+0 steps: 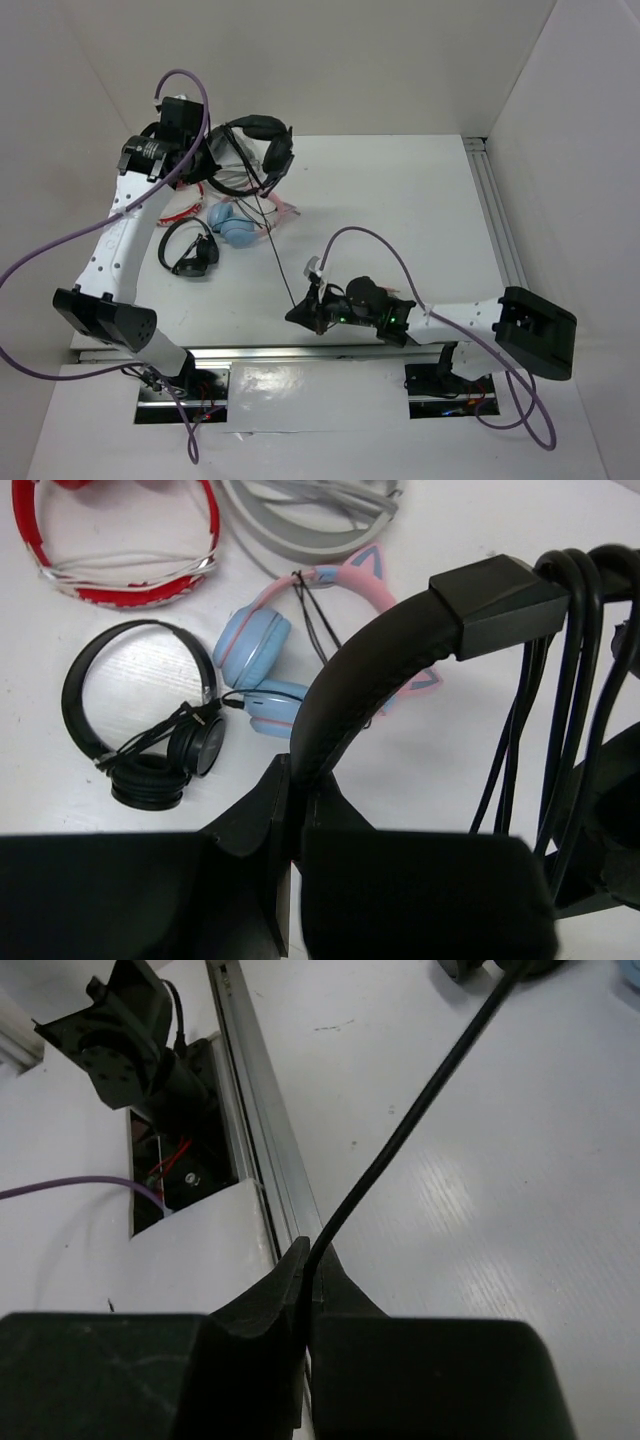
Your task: Wrap the headphones
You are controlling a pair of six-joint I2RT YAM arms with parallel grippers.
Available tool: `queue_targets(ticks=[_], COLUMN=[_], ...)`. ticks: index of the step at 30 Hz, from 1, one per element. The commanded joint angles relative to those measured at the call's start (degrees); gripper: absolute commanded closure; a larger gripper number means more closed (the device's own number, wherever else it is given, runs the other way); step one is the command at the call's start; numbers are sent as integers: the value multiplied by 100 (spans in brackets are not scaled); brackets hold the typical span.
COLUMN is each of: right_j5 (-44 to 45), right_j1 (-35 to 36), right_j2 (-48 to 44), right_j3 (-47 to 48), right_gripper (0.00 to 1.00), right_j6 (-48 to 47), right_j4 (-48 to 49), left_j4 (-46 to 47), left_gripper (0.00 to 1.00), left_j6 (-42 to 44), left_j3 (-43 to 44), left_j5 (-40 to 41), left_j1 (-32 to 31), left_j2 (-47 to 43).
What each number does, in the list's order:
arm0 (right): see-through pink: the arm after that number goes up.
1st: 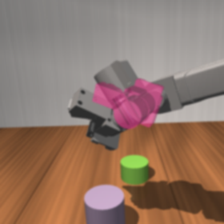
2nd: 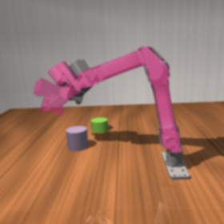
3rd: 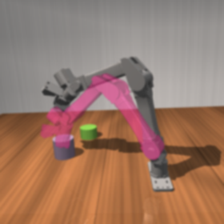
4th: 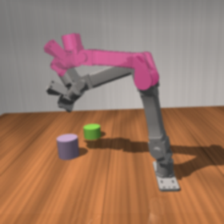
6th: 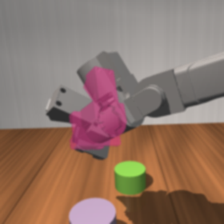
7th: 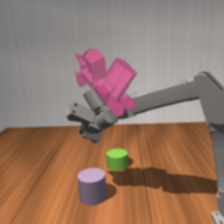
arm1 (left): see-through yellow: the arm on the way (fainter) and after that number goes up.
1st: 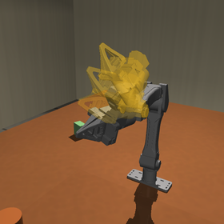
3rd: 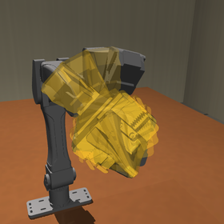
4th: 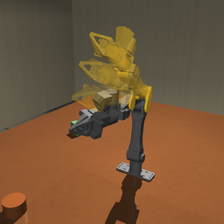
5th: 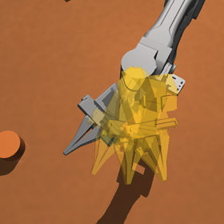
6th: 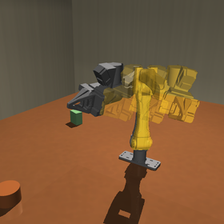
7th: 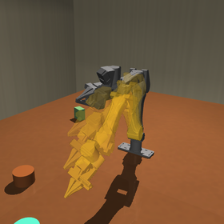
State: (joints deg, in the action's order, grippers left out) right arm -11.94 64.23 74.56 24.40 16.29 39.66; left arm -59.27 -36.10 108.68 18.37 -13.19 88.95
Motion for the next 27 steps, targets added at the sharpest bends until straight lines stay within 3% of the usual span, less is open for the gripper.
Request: queue_targets(ticks=[1, 7, 12, 15, 20, 27], right_j5=[245, 718, 2396, 3161, 4163, 6016], right_j1=[519, 1056, 1268, 1320, 1321, 1005], right_j2=[-363, -1285, -1874, -1980, -1920, -1638], right_j3=[477, 1371, 2496, 3068, 3588, 3703], right_gripper=[100, 100, 100, 100, 100, 100], right_j6=[-407, -794, -1373, -1550, -2287, -3465], right_j4=[-1319, -2793, -4454, -4975, -5082, -4810], left_j4=[942, 1005, 952, 1013, 1119, 285], left_gripper=[100, 100, 100, 100, 100, 100], left_j6=[-468, -302, -249, -48, 734, 912], left_j3=[-75, -725, -1199, -1358, -1526, -1982], left_j5=[410, 1063, 1116, 967, 422, 720], left_j1=[133, 185, 133, 19, -639, -1818], left_j2=[-53, -114, -308, -448, -510, -878])
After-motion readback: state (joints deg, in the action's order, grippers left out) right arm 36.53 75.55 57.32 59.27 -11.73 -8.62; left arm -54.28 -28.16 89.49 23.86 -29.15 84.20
